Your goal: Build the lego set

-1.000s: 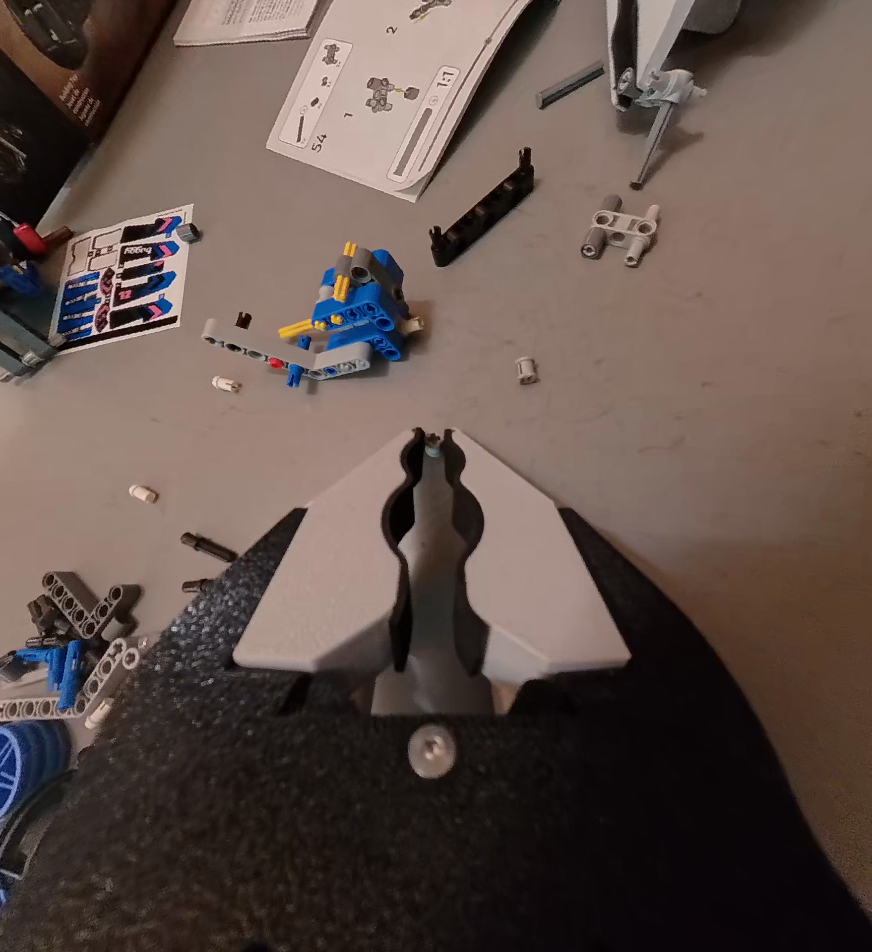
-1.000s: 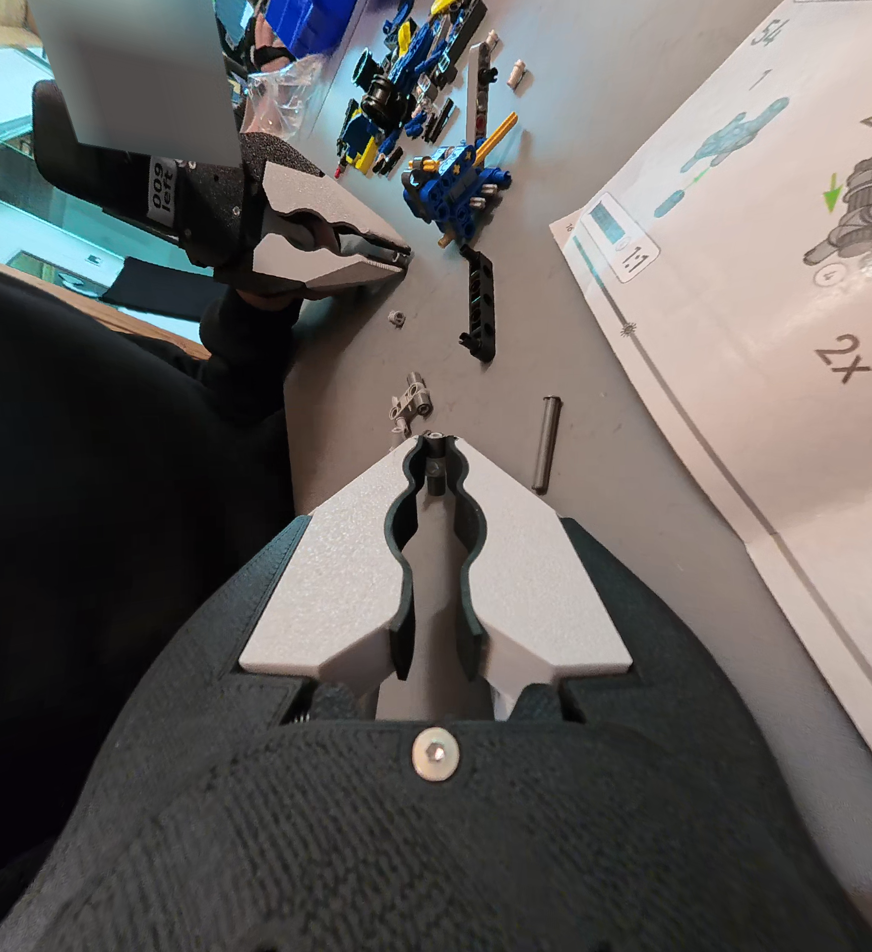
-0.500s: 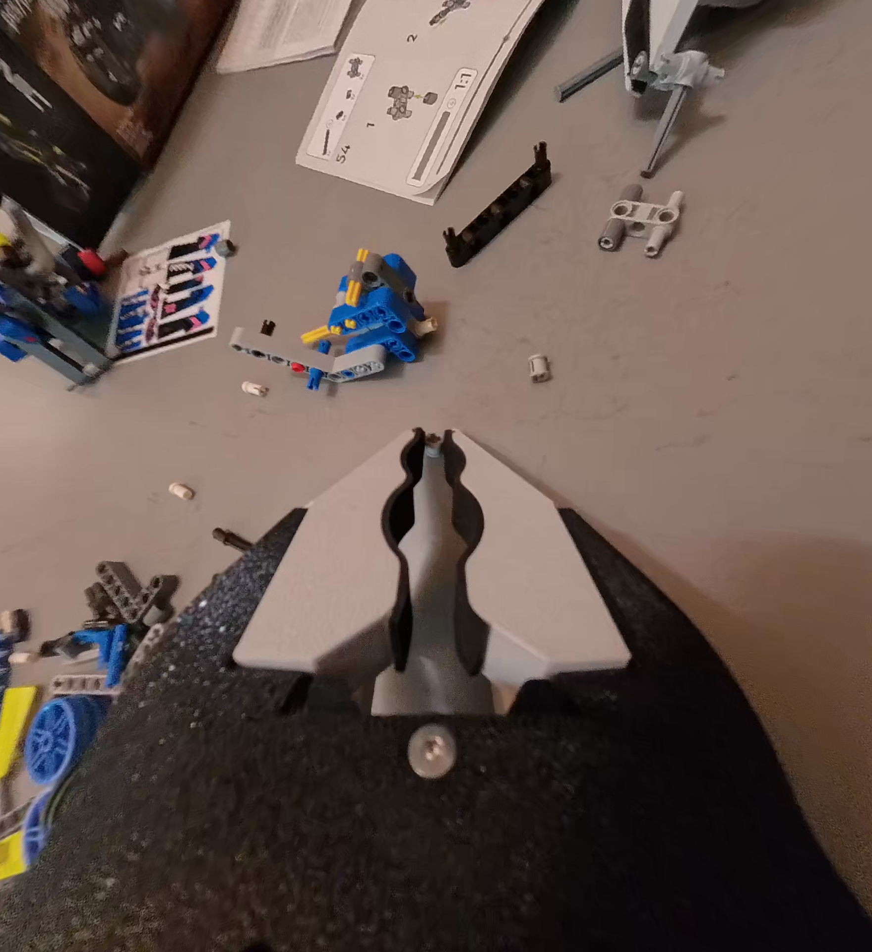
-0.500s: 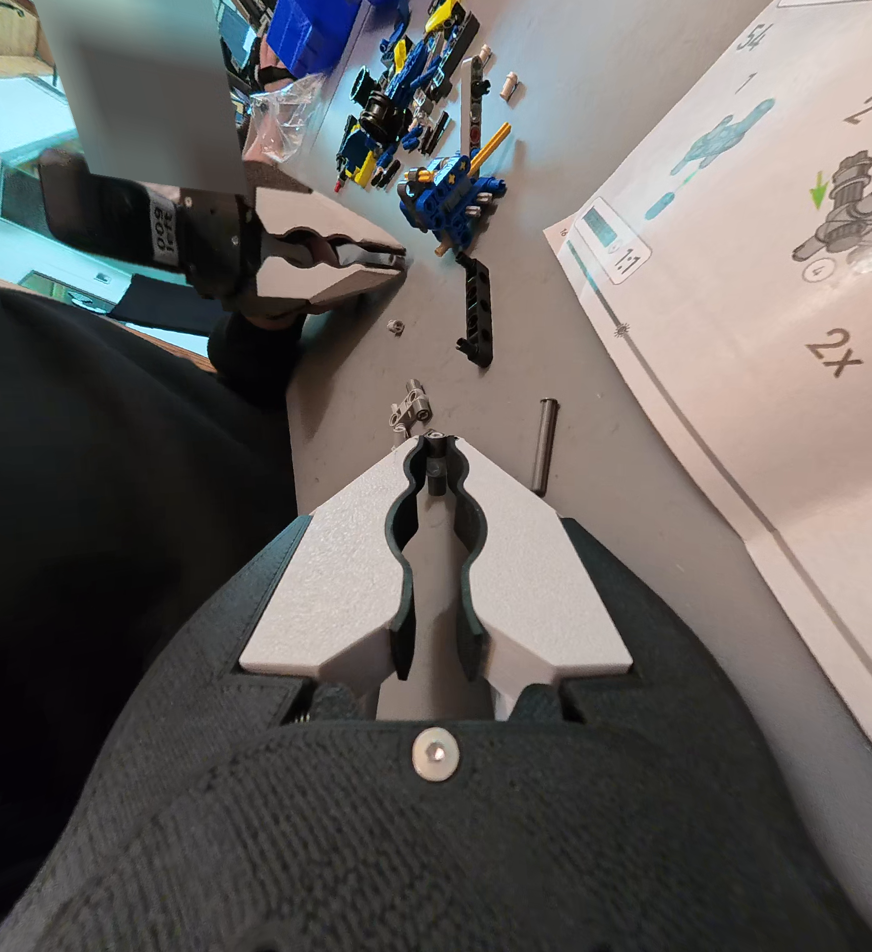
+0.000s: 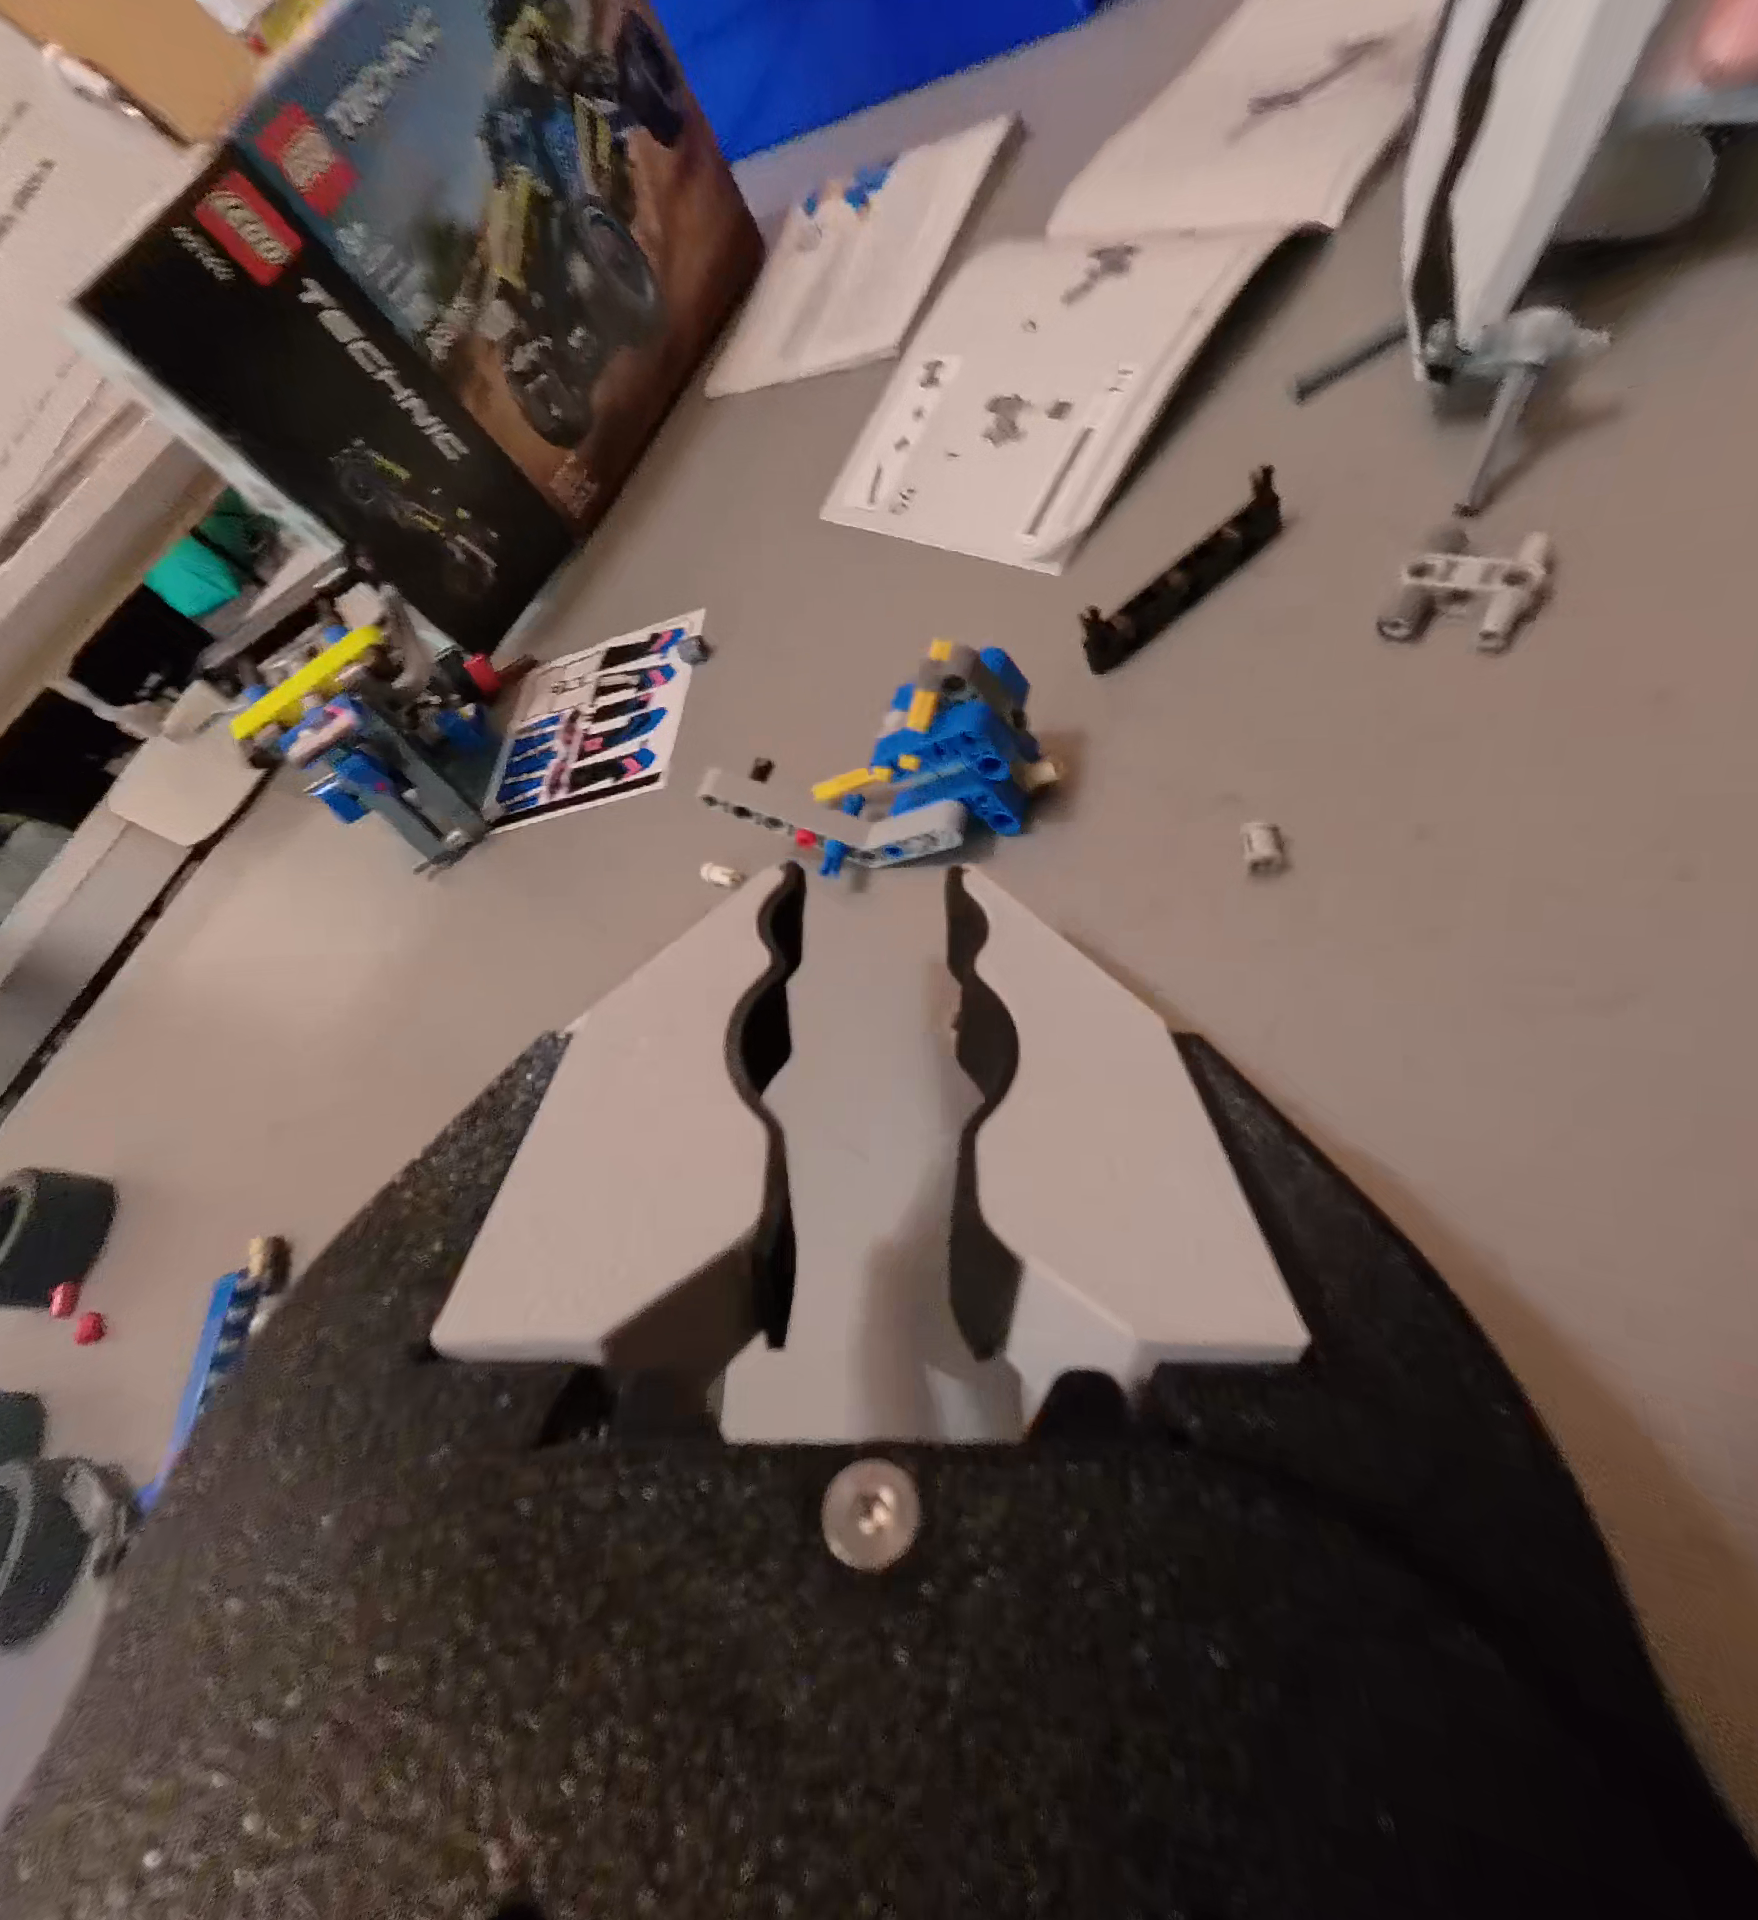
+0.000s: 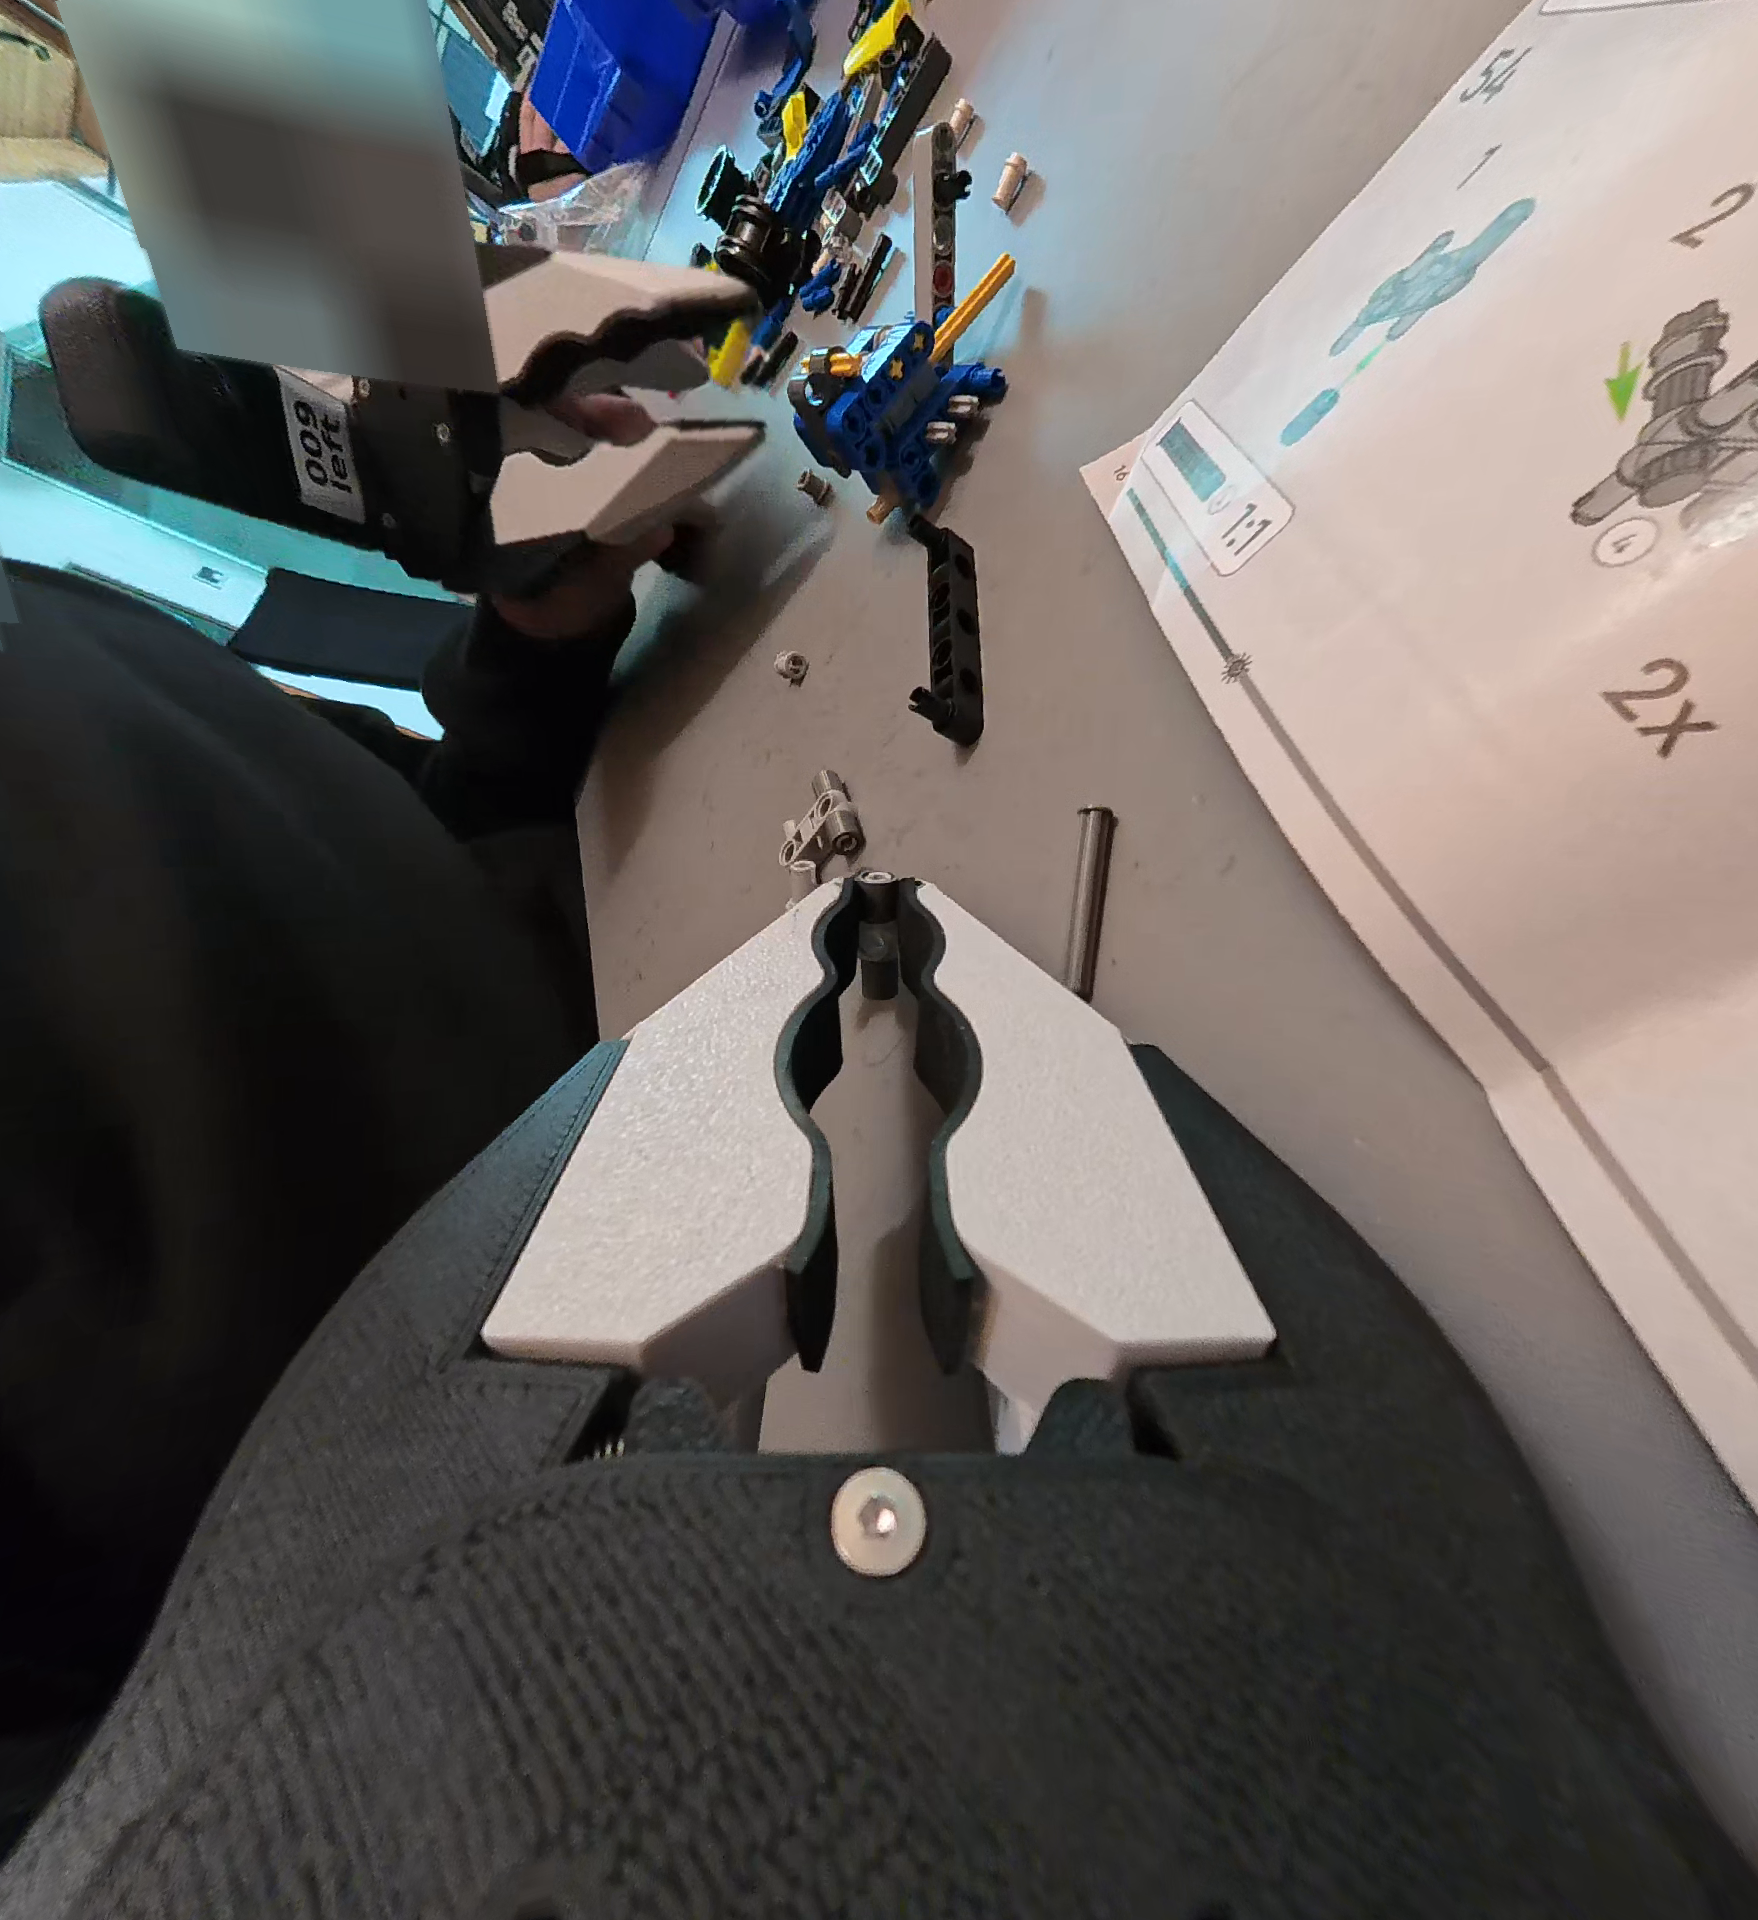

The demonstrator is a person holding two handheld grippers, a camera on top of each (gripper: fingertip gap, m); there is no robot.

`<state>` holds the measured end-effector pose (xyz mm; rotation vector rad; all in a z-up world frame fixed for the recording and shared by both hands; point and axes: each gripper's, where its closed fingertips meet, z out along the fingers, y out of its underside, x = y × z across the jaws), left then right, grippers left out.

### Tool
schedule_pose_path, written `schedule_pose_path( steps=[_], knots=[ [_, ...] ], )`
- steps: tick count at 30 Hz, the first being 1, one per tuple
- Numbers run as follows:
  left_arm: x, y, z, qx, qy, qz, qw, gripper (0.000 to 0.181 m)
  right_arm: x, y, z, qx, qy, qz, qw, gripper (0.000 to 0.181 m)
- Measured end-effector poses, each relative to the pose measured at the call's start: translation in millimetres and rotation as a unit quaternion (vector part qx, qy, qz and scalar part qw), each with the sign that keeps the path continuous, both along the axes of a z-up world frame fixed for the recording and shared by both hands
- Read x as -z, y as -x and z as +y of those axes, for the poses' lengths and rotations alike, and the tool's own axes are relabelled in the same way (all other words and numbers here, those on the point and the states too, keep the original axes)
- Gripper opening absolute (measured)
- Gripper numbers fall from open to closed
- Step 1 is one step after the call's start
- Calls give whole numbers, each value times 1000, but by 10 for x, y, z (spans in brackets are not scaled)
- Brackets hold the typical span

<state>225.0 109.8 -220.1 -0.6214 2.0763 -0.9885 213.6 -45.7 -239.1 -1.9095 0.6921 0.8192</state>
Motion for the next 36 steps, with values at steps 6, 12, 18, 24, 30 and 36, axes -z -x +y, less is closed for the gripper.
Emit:
schedule_pose_path(
  steps=[6, 12, 18, 24, 30, 36],
  knots=[
    [-187, -25, 51, -26, 41, -37, 998, 23, -9, 9, -2, -3, -3, -2, 1000, 5],
    [-135, -42, 119, -42, 6, -53, 998, 21, -15, 11, -1, -4, -6, 3, 1000, 5],
    [-99, -34, 163, -48, -36, -75, 995, 18, -12, 12, 1, -4, -4, -1, 1000, 5],
    [-68, -14, 132, -39, -56, -79, 995, 17, -13, 13, 1, -4, -4, -2, 1000, 5],
    [-57, -19, 136, -41, -67, -84, 993, 16, -15, 14, 1, -5, -5, -2, 1000, 5],
    [-89, -35, 155, -45, -78, -104, 990, 15, -15, 15, 1, -5, -4, -4, 1000, 5]
  ],
)
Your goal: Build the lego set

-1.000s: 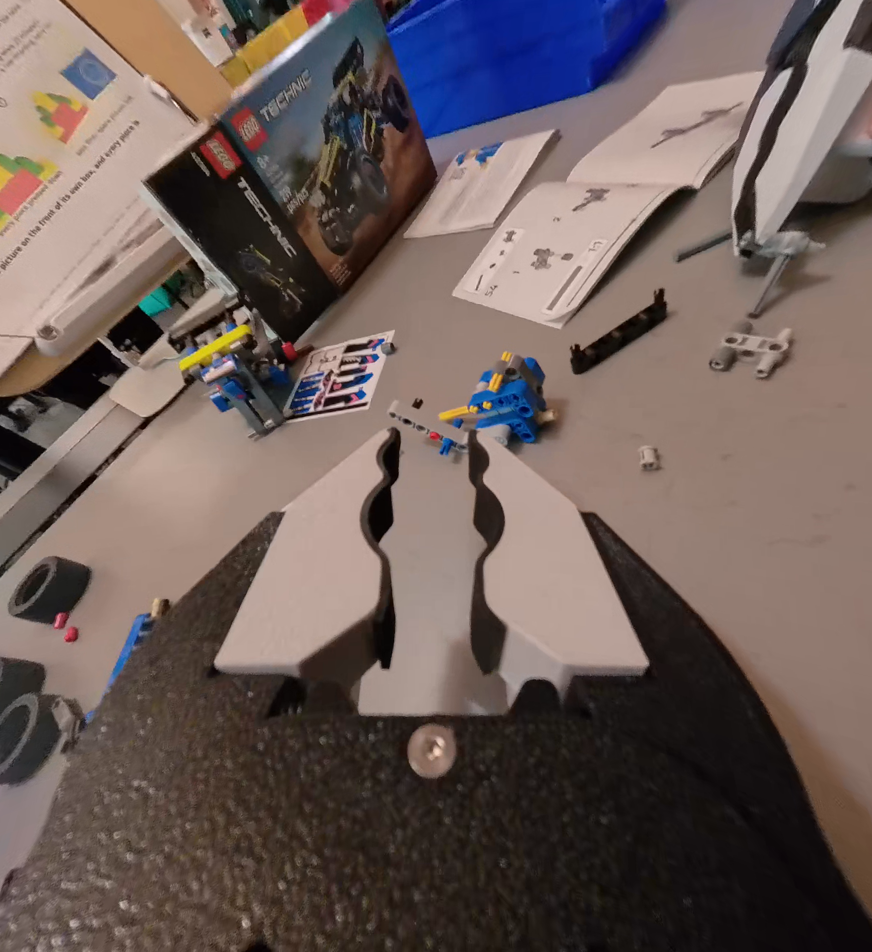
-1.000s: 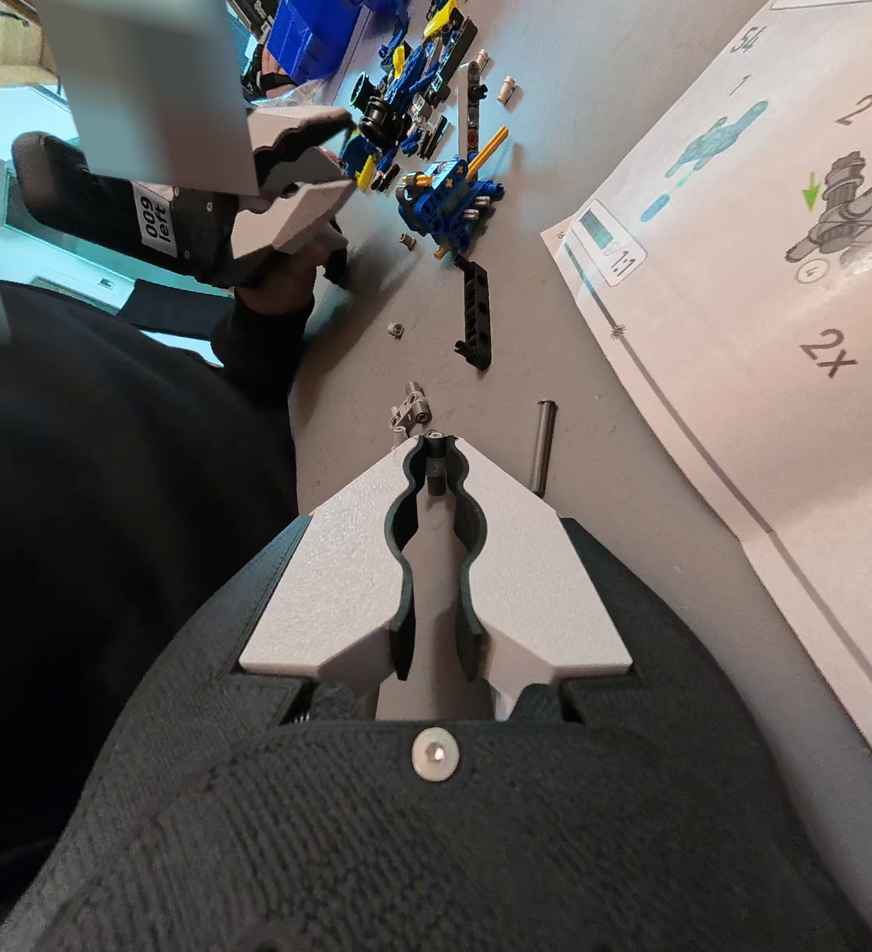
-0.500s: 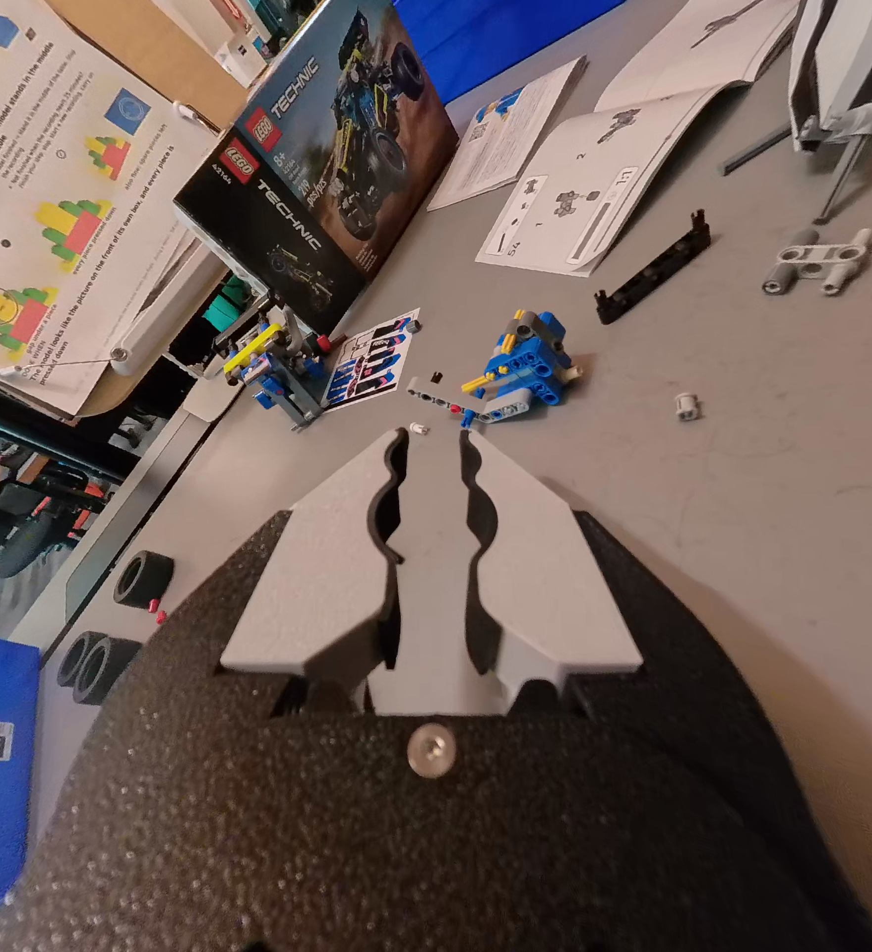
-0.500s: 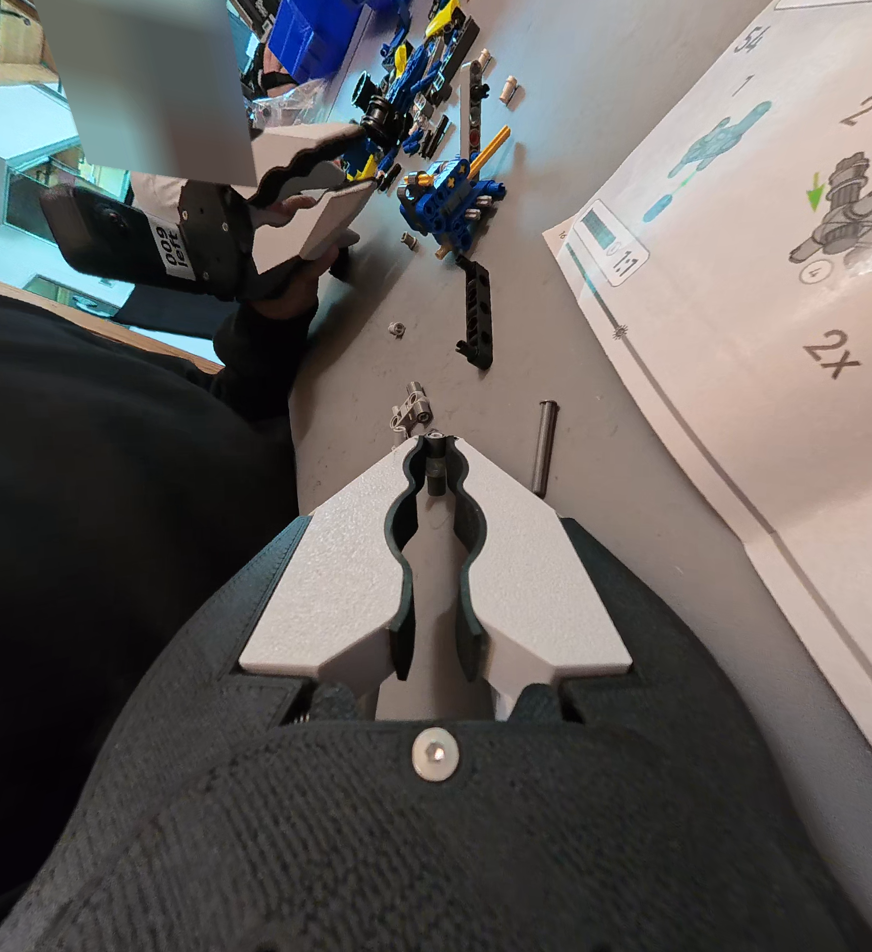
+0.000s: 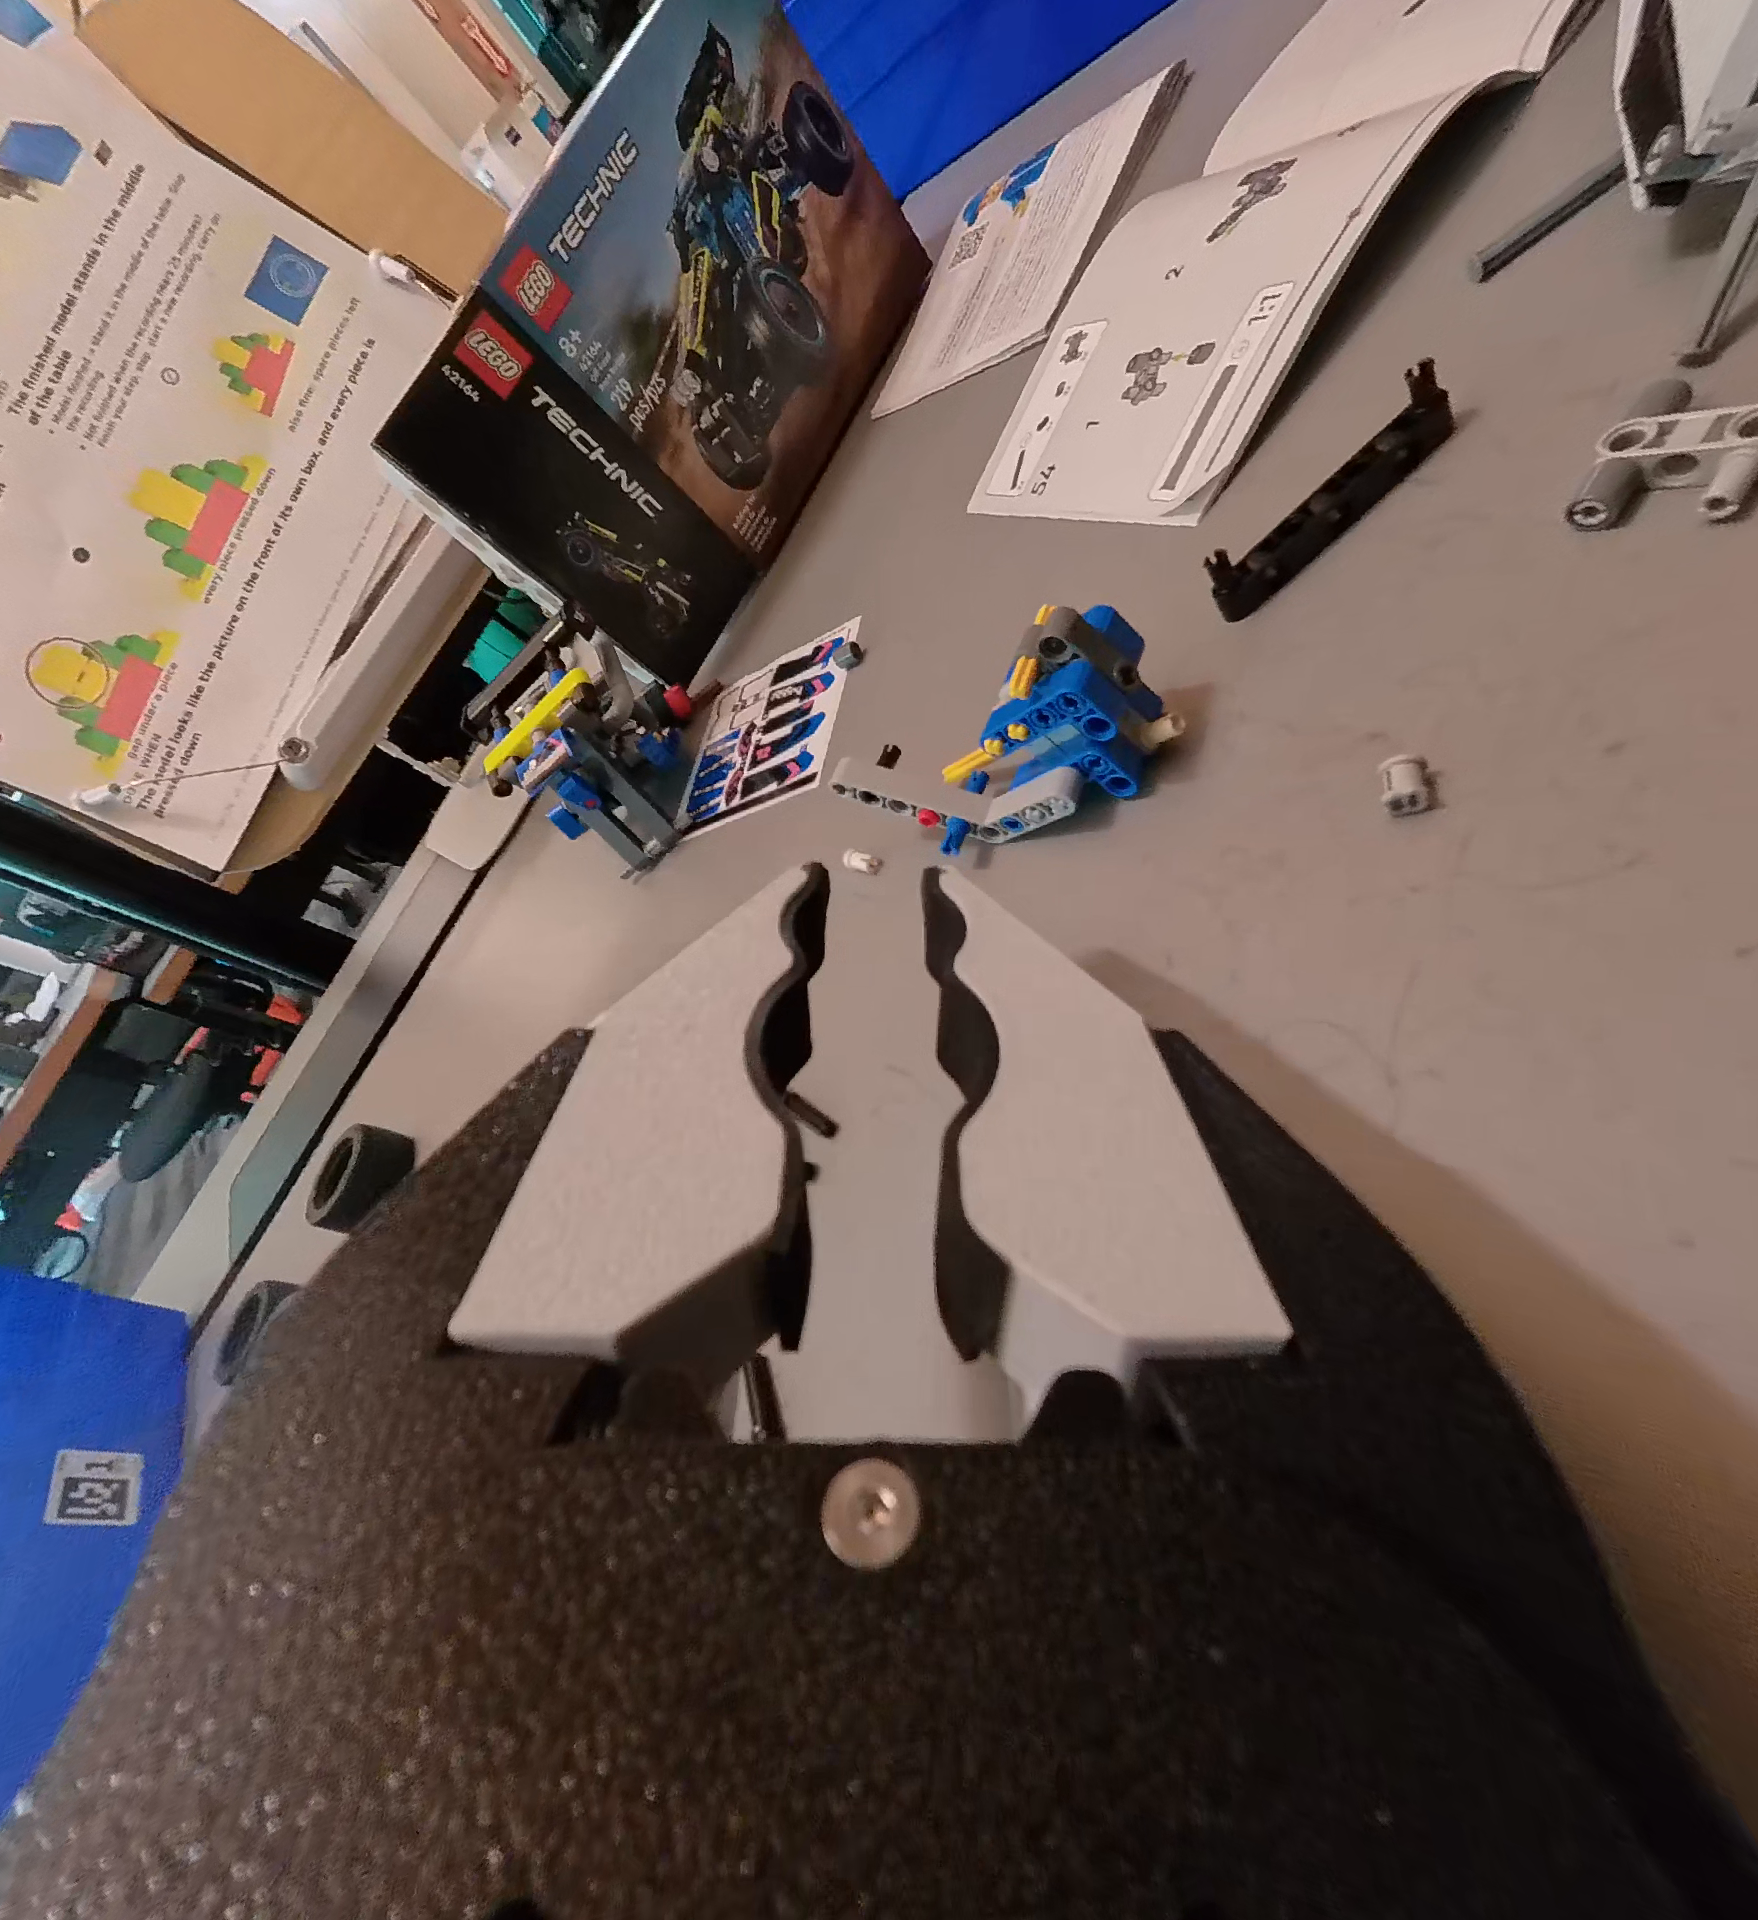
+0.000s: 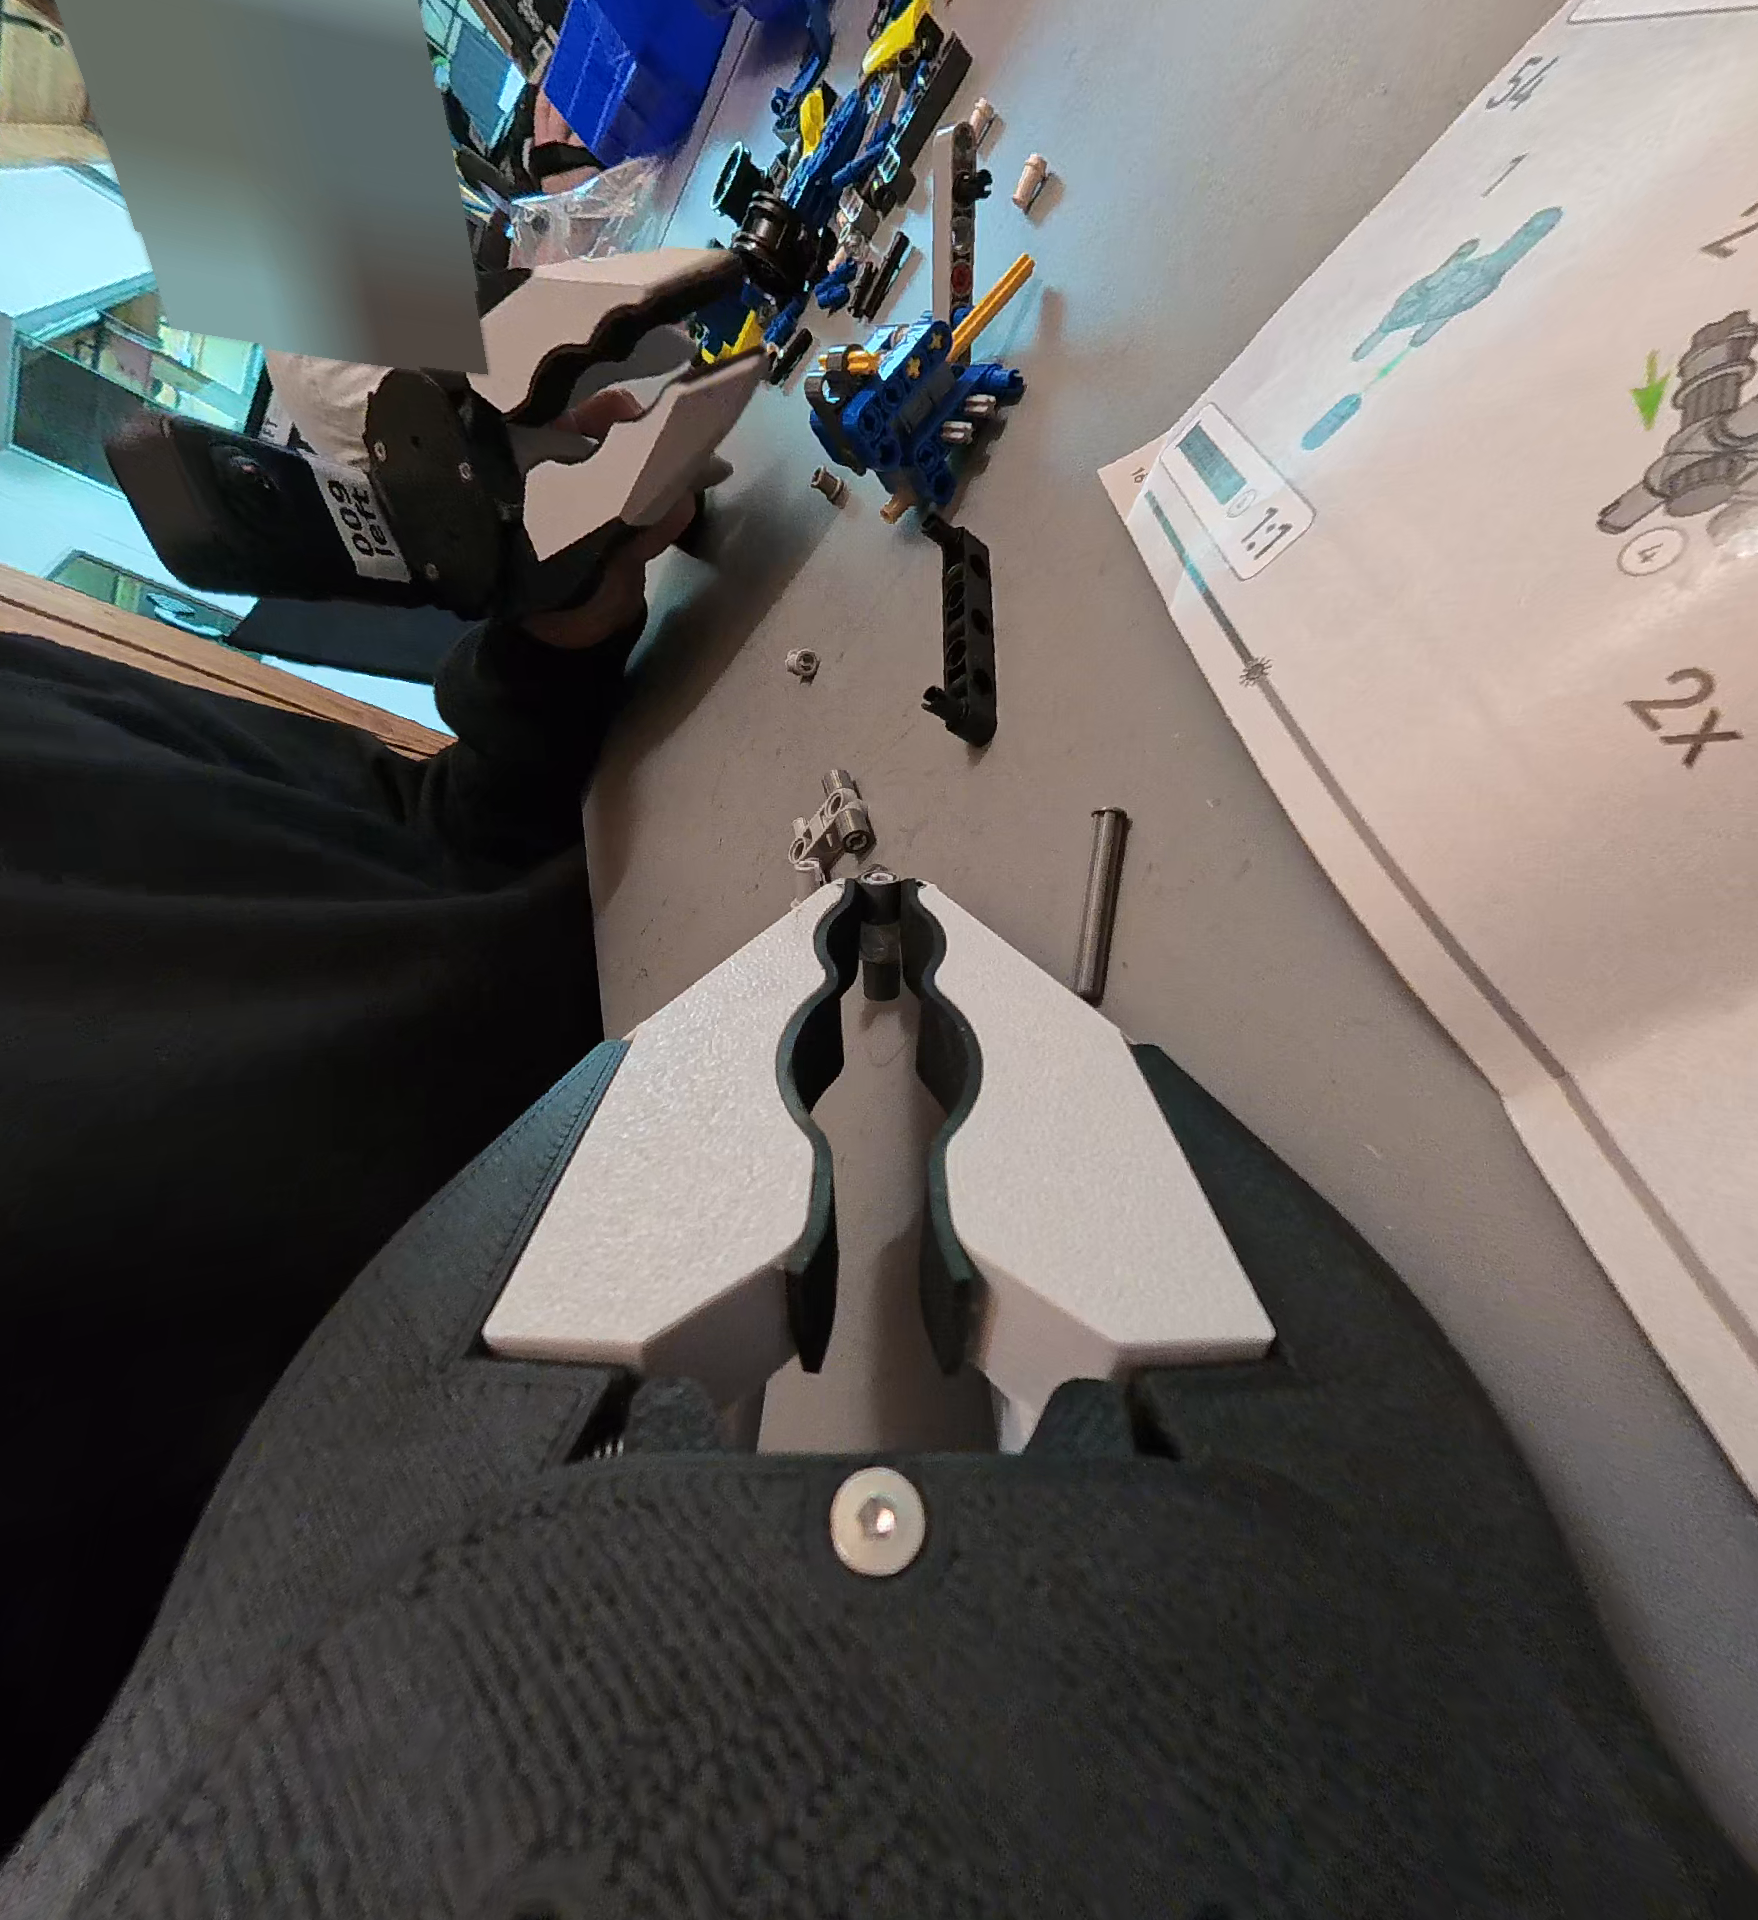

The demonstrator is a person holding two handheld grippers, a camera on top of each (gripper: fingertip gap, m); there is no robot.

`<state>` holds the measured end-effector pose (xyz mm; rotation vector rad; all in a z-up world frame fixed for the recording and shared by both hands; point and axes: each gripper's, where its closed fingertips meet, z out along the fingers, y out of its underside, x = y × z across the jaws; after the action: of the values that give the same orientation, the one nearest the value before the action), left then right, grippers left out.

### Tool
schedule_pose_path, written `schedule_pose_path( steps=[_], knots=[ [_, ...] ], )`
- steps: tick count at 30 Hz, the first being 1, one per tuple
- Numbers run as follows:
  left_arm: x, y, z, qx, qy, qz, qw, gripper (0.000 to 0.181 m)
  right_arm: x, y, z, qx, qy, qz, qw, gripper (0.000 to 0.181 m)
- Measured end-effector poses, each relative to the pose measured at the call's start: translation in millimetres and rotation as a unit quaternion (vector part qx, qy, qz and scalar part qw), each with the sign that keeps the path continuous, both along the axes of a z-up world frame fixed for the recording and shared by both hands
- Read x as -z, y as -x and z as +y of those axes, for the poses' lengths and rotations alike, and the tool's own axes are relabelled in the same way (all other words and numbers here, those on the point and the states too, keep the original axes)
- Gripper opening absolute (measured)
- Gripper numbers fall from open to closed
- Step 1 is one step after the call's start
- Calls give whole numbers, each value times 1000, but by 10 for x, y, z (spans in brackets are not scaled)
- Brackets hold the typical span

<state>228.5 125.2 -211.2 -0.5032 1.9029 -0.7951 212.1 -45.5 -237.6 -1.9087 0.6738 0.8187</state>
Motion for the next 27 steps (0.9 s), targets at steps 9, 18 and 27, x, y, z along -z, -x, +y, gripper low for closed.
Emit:
schedule_pose_path(
  steps=[9, 18, 27],
  knots=[
    [-257, -90, 188, -51, -1, -91, 995, 20, -1, -4, -3, 2, 0, -2, 1000, 5],
    [-228, -179, 335, -99, -19, -108, 989, 26, -8, -8, -5, 3, -2, -3, 1000, 5],
    [-77, -231, 353, -120, -119, -98, 981, 26, -16, -12, -6, 4, -6, 3, 1000, 5]
  ],
)
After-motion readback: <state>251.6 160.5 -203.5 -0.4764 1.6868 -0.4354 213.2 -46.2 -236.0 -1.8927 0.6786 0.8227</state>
